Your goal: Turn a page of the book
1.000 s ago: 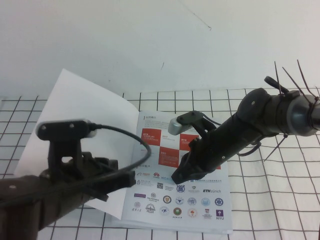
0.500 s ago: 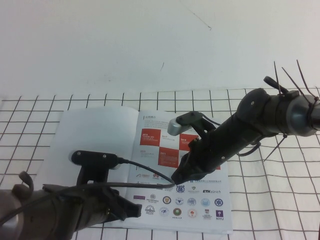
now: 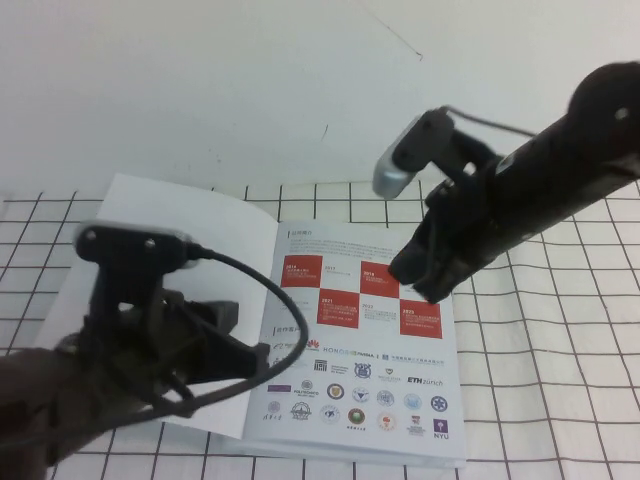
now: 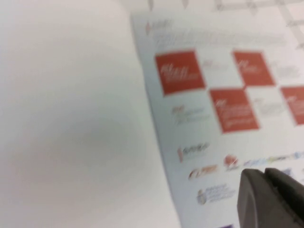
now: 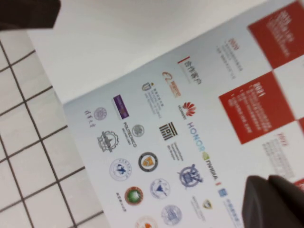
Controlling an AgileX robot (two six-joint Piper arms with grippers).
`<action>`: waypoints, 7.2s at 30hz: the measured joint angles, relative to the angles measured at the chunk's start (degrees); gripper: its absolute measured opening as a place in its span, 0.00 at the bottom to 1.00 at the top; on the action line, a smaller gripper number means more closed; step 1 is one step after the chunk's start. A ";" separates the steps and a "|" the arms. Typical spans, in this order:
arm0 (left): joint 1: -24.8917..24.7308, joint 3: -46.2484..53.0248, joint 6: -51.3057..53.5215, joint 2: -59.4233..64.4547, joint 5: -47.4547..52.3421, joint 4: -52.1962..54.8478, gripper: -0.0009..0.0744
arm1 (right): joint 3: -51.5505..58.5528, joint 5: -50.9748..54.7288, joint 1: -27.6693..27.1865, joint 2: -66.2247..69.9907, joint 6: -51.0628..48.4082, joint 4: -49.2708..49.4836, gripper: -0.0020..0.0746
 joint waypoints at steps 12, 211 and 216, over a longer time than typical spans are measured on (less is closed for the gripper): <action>0.00 0.41 1.57 -28.71 5.81 0.00 0.01 | 0.10 20.64 0.00 -23.86 21.36 -34.58 0.02; 28.68 34.91 -83.72 -71.94 27.65 94.41 0.01 | 79.92 -24.93 -31.39 -101.76 36.75 -29.60 0.02; 28.68 34.91 -83.72 -71.94 27.65 94.41 0.01 | 79.92 -24.93 -31.39 -101.76 44.83 -31.03 0.02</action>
